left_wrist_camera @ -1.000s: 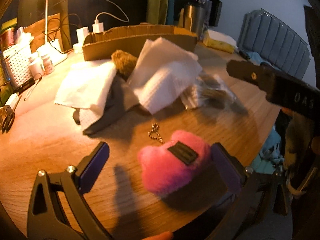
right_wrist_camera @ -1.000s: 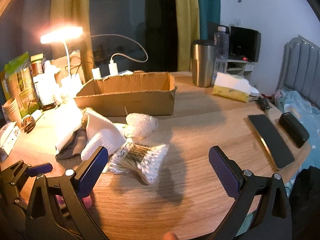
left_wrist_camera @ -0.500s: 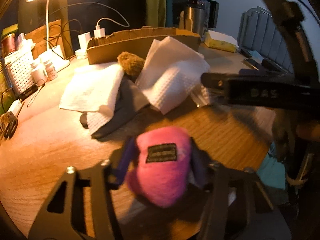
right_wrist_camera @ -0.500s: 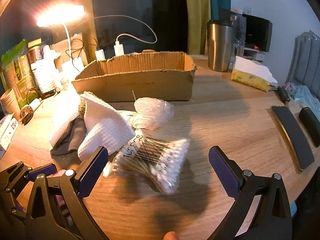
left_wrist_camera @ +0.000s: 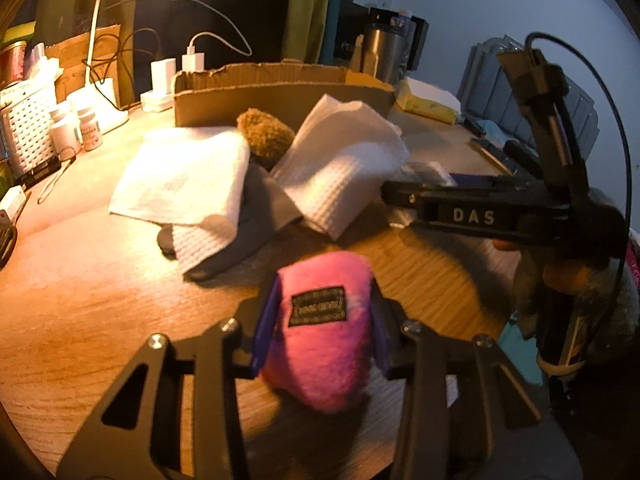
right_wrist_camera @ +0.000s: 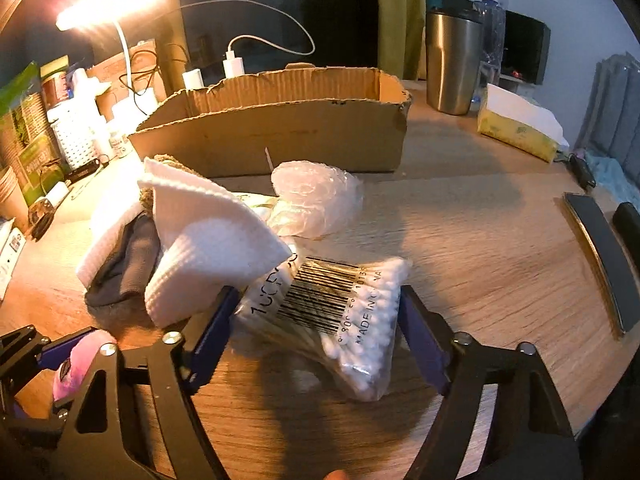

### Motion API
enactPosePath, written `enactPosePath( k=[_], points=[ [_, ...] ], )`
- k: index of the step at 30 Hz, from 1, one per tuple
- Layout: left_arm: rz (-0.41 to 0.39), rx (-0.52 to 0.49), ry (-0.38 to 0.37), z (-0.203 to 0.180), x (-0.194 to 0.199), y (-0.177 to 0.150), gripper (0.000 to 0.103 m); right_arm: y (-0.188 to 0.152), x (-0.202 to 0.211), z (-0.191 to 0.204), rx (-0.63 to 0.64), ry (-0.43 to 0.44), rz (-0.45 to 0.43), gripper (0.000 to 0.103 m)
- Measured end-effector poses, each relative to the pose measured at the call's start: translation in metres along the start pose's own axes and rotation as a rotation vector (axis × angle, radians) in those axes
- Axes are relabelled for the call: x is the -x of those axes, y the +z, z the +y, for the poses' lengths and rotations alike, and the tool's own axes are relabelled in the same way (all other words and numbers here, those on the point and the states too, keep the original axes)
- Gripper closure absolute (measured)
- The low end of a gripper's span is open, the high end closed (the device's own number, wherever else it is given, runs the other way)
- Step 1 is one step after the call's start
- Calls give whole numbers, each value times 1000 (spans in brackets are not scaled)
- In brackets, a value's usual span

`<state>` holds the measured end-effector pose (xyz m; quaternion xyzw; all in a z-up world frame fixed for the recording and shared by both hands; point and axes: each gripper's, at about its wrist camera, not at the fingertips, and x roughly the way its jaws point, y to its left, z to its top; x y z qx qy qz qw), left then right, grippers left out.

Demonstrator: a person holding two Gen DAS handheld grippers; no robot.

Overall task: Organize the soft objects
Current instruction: 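Carry the plush toy and swab bag with both tools over the cardboard box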

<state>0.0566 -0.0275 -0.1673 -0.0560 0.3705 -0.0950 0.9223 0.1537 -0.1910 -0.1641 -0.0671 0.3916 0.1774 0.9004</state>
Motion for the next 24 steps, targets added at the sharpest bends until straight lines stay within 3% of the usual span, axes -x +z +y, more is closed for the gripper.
enactPosePath(
  k=[8, 24],
  points=[
    [-57, 12, -20, 0, 16, 16, 62, 0, 8, -3, 4, 0, 13, 27],
    [-154, 48, 1, 16, 45, 58, 62, 33, 58, -9, -3, -55, -90, 27]
  ],
)
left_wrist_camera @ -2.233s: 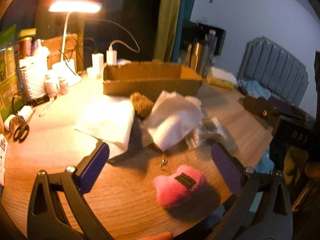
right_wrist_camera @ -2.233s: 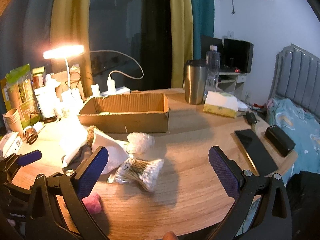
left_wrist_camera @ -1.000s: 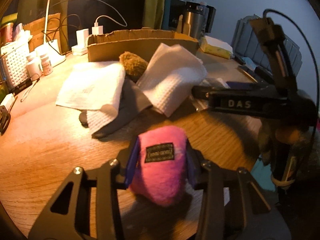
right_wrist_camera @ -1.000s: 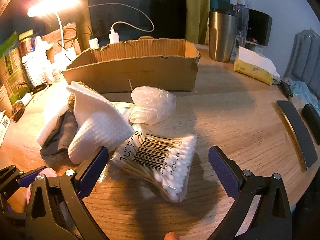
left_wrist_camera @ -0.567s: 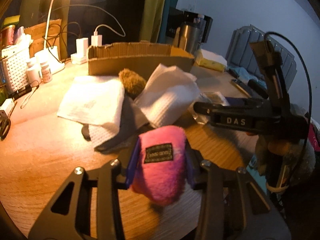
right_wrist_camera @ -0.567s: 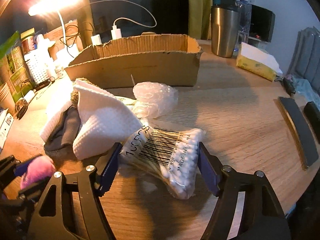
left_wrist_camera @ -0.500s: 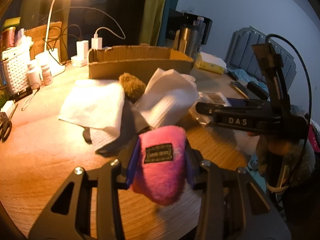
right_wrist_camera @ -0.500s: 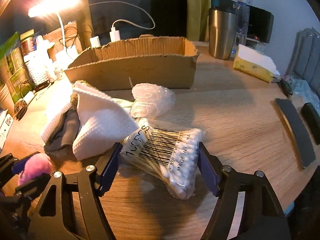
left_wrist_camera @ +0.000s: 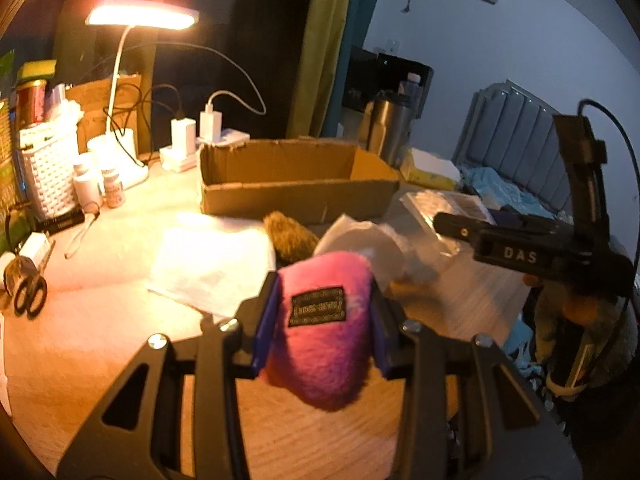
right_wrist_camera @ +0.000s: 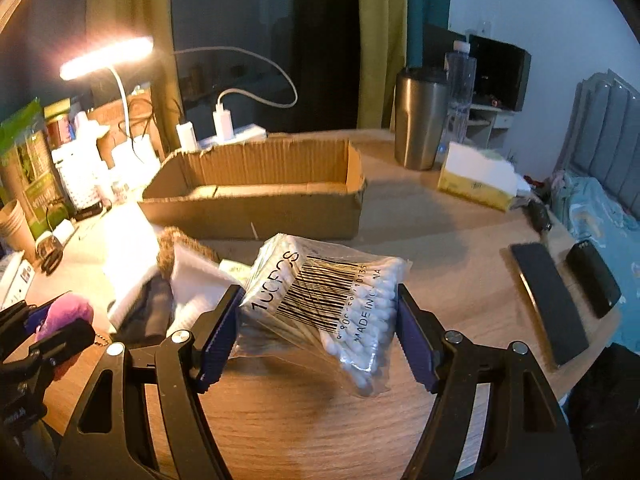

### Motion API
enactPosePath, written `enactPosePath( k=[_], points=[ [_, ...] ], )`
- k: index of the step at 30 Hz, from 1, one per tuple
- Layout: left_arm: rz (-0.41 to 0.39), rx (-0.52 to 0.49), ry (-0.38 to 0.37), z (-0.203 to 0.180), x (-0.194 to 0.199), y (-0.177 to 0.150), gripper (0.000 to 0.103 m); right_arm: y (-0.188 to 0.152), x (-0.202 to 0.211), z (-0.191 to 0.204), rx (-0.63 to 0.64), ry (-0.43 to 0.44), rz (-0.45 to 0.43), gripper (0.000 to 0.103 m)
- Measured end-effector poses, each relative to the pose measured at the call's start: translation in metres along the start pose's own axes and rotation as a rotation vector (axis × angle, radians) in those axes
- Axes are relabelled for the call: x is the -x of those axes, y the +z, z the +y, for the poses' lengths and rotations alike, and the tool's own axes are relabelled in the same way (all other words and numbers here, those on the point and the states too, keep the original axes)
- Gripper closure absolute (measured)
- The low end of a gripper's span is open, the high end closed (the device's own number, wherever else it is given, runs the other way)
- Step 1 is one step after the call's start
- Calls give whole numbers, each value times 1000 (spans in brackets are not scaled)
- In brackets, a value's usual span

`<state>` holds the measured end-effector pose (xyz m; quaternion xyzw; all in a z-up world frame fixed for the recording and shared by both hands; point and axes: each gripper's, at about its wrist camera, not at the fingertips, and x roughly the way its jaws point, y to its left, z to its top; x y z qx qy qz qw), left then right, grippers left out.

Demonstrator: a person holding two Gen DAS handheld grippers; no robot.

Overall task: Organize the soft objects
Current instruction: 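Carry the plush toy and swab bag with both tools over the cardboard box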

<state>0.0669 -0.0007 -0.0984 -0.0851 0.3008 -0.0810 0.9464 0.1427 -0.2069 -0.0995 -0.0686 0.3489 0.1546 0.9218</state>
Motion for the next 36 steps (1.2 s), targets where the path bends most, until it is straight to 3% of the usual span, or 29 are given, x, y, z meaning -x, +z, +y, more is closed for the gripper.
enactPosePath(
  k=[20, 36],
  points=[
    [-115, -4, 28, 8, -2, 76, 62, 57, 20, -13, -12, 25, -114, 27],
    [-167, 11, 21, 29, -33, 133, 62, 100, 2, -11, -2, 43, -156, 27]
  ],
)
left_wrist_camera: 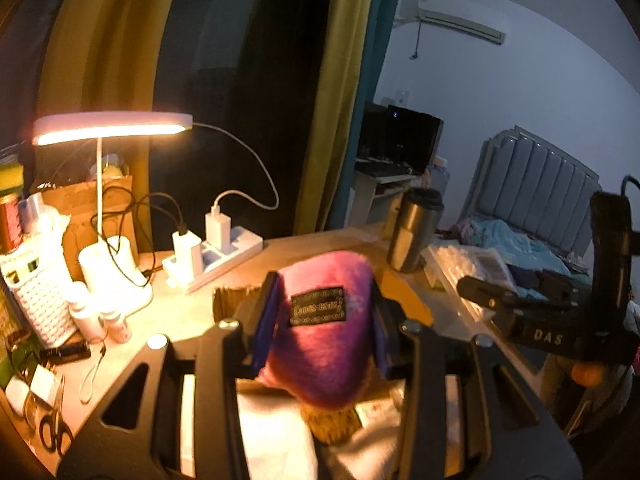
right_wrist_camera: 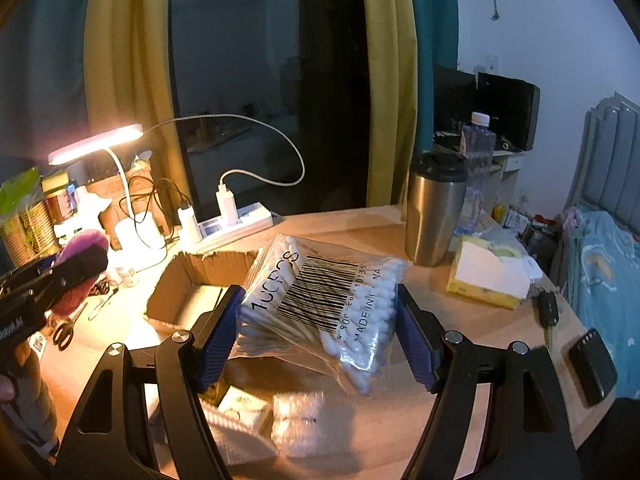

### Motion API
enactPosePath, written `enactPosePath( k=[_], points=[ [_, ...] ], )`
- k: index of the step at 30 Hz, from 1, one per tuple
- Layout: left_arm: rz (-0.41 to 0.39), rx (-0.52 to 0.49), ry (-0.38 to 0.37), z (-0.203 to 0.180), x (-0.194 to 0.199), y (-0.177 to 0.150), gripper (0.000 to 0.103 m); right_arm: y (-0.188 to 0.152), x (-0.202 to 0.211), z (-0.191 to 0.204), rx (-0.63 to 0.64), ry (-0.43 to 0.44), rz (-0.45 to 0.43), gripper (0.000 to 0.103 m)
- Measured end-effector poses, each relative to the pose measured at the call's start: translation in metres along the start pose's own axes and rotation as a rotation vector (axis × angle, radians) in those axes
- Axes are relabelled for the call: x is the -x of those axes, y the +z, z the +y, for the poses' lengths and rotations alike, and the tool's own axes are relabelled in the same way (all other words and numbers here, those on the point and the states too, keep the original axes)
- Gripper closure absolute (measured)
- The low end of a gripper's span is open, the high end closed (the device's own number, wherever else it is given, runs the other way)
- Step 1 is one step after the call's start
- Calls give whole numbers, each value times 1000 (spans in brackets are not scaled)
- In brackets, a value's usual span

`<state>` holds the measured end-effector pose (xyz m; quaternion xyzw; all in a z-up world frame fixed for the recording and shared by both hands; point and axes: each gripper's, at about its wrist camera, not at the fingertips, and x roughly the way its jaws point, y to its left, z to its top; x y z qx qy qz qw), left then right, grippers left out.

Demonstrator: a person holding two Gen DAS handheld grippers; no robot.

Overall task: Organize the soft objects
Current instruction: 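Carry the plush toy and swab bag with both tools over the cardboard box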

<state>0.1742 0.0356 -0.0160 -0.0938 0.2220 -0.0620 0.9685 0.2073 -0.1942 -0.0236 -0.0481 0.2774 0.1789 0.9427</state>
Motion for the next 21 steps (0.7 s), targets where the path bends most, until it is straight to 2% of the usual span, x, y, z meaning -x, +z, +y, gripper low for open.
enactPosePath(
  k=[6, 11, 21],
  points=[
    [31, 16, 3, 9, -33, 6, 62, 14, -16, 0, 3, 17, -16, 27],
    [80, 27, 36, 14, -60, 0, 62, 22, -41, -5, -7, 56, -12, 27],
    [159, 22, 76, 8, -110, -20, 62, 10, -92, -6, -8, 152, 79, 27]
  ],
)
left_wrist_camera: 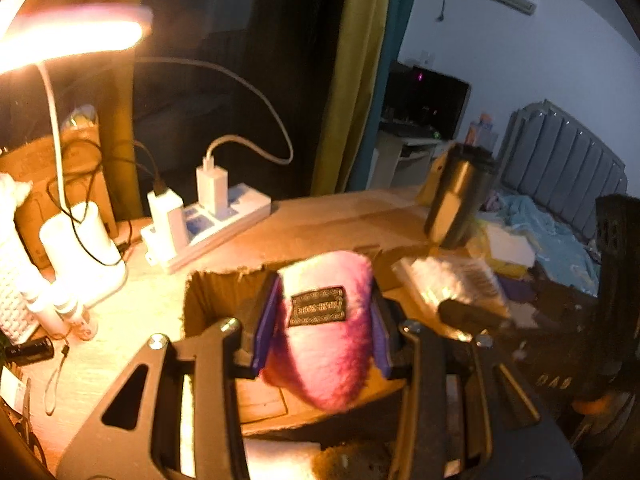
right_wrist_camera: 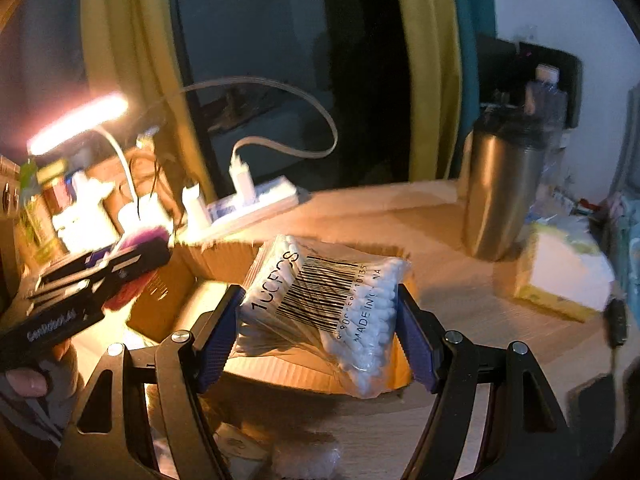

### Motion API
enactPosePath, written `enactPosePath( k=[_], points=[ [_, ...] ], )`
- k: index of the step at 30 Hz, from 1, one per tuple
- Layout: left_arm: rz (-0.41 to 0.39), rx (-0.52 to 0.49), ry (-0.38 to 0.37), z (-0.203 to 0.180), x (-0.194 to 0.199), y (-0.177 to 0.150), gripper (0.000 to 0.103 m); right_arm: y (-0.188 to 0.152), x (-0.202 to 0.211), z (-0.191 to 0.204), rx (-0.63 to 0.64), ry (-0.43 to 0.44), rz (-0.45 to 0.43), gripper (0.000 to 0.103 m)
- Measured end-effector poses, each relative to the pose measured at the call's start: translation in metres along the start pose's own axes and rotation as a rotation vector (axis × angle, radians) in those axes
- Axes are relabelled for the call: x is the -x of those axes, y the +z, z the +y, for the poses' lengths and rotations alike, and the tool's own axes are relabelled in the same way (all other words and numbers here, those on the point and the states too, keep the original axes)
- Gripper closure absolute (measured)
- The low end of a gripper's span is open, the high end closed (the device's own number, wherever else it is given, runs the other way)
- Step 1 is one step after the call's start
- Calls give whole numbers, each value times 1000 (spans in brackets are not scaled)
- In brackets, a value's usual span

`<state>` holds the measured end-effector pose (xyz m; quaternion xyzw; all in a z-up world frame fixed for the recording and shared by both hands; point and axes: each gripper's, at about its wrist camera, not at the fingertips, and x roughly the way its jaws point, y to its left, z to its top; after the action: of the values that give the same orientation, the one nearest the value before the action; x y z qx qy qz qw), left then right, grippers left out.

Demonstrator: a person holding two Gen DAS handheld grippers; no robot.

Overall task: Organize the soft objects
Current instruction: 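Carry the plush toy and swab bag with both tools over the cardboard box, then open the left tool dropping the plush while the right tool releases the swab bag in the box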

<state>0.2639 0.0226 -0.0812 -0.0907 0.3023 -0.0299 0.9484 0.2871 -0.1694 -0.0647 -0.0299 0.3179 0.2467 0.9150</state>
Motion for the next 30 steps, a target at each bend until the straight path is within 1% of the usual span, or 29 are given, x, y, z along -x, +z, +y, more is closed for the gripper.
enactPosePath(
  k=[4, 6, 8, 12, 15, 18, 21, 23, 27, 28, 29, 30],
  points=[
    [45, 20, 18, 6, -17, -9, 62, -16, -31, -3, 0, 29, 72, 27],
    [75, 33, 21, 10, -27, -13, 62, -21, -40, -4, -4, 40, 97, 27],
    [107, 25, 27, 10, -35, -16, 60, -24, -46, -3, 5, 45, 117, 27],
    [123, 20, 24, 8, -38, -18, 59, -25, -55, -3, 16, 32, 141, 27],
    [152, 16, 29, 8, -44, -19, 52, -25, -61, -5, 18, 18, 166, 27],
    [148, 22, 40, 9, -43, -19, 52, -27, -65, -3, 40, 4, 178, 27],
    [150, 21, 50, 11, -43, -19, 51, -26, -67, -5, 37, -1, 167, 27],
    [163, 5, 56, 9, -44, -19, 51, -24, -68, -7, 27, -3, 179, 27],
    [153, -15, 59, 4, -39, -19, 49, -24, -71, -4, 53, -25, 206, 26],
    [156, -17, 62, 3, -39, -19, 46, -24, -72, -2, 59, -28, 206, 26],
    [164, -20, 67, 3, -40, -20, 37, -24, -72, -1, 62, -32, 201, 26],
    [169, -21, 70, 3, -41, -21, 35, -24, -73, -1, 63, -34, 189, 26]
  ],
)
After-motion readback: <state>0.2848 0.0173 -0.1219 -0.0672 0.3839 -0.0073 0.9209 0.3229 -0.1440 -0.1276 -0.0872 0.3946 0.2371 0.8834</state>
